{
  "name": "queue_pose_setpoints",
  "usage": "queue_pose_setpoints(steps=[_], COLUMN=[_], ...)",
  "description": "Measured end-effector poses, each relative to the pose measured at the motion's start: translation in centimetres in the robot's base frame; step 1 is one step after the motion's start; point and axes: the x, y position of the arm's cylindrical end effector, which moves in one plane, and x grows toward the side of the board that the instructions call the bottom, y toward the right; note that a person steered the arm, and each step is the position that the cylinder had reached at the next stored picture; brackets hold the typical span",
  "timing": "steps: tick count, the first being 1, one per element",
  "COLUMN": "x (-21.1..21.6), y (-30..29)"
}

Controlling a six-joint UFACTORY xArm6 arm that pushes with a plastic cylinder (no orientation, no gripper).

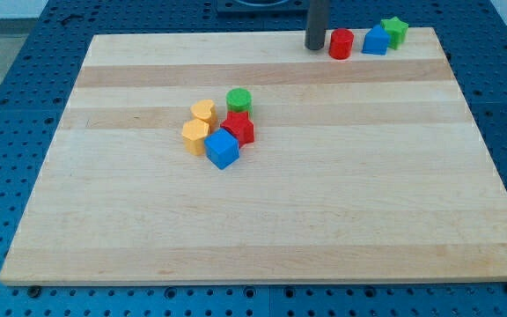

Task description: Move red circle to the left of blue triangle

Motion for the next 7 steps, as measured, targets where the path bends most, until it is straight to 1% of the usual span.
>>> queue_pose_setpoints(steps=[1,2,4,6,7], x=[2.0,2.5,0.6,0.5,0.4], y=[0.1,1.2,1.7,4.5,4.9])
